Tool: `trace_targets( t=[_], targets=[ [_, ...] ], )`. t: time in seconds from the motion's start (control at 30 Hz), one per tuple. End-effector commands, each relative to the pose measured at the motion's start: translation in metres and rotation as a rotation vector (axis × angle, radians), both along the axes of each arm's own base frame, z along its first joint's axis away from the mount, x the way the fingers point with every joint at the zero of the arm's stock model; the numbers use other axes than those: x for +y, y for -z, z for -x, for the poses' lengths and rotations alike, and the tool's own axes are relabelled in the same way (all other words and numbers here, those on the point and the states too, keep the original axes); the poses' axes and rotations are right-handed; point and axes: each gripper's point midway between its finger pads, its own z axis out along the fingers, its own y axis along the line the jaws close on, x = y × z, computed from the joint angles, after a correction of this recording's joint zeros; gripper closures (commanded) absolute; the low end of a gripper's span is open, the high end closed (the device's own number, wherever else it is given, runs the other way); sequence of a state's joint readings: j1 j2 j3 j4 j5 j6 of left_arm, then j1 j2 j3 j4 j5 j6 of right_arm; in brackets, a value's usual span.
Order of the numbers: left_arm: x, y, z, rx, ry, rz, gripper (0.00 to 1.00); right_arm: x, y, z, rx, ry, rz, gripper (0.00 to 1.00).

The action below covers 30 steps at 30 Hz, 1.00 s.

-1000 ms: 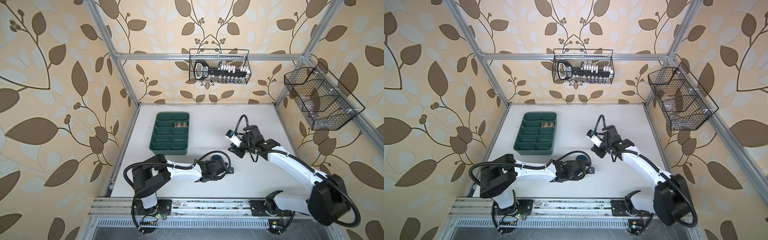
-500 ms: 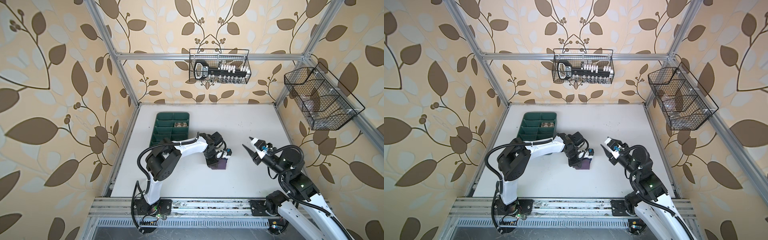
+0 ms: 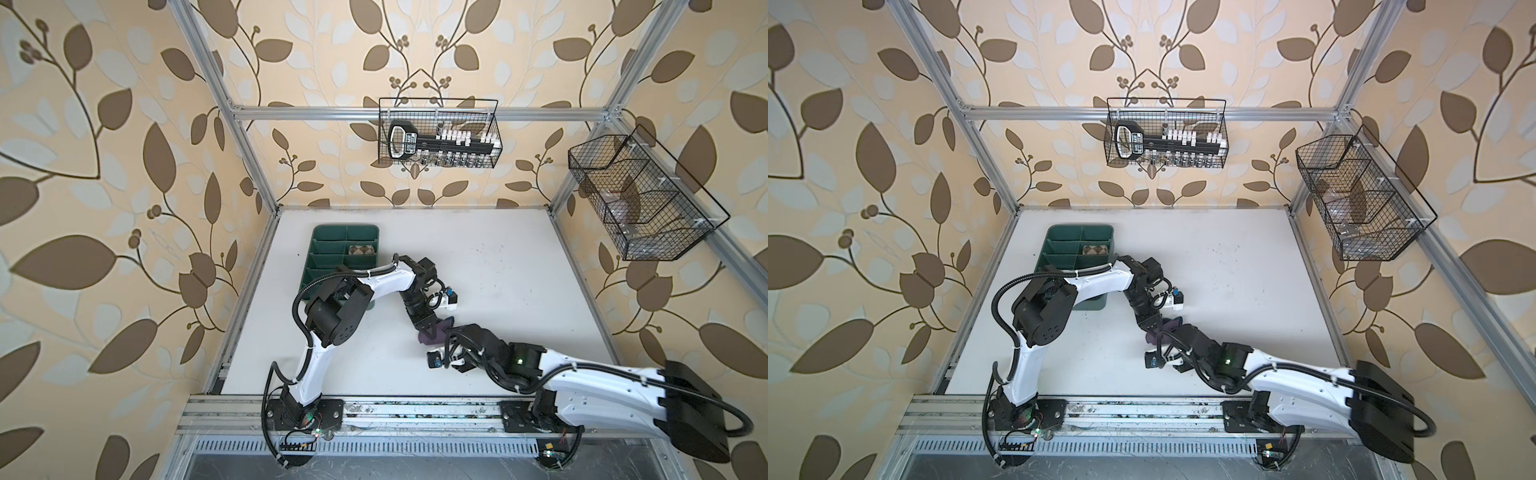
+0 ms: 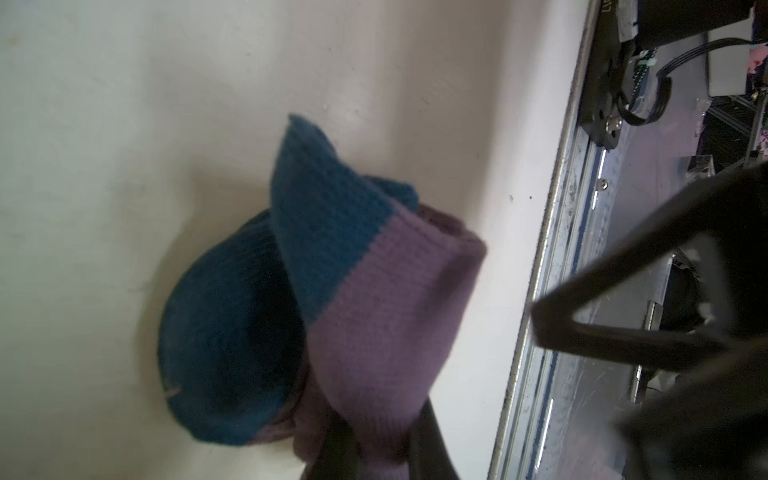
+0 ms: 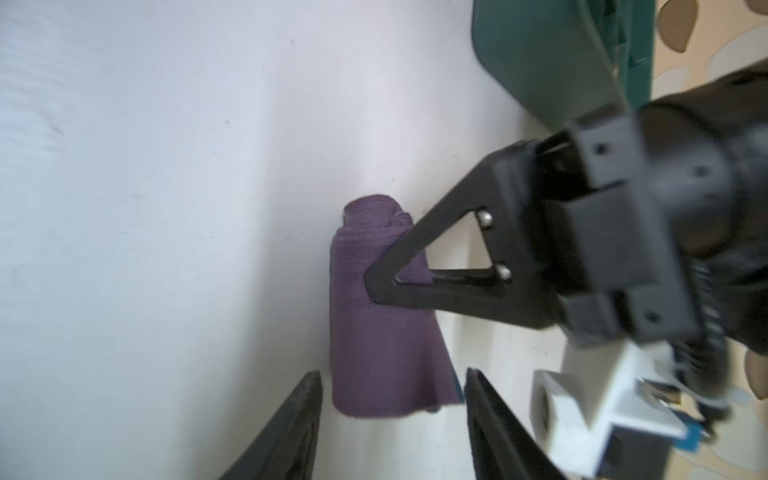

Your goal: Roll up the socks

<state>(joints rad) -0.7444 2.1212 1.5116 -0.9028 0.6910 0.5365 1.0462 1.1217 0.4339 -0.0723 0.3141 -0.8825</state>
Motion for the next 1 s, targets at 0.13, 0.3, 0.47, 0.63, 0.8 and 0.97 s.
trace_targets(
  t=[0.13,0.3,0.47,0.63,0.8,0.97],
  targets=[
    [0.025,0.034,0.016,0.087,-0.006,-0.158,0.98,0.022,0.022,-0.036,-0.041,0.013,0.010,0.44],
    [0.025,0.034,0.016,0.091,-0.005,-0.158,0.98,0.024,0.042,-0.046,0.006,0.057,0.053,0.71],
    [0.028,0.030,0.004,-0.004,-0.031,-0.170,0.80,0.011,0.059,-0.032,0.125,0.093,0.136,1.00],
    [0.034,-0.006,-0.027,-0.261,-0.091,-0.153,0.49,-0.002,0.068,0.000,0.324,0.146,0.177,1.00],
    [0.050,-0.067,-0.050,-0.535,-0.176,-0.097,0.01,-0.015,0.062,0.020,0.492,0.255,0.188,1.00],
    [0.090,-0.142,-0.069,-0.875,-0.365,-0.053,0.01,-0.024,0.055,0.041,0.673,0.331,0.221,1.00]
  ],
)
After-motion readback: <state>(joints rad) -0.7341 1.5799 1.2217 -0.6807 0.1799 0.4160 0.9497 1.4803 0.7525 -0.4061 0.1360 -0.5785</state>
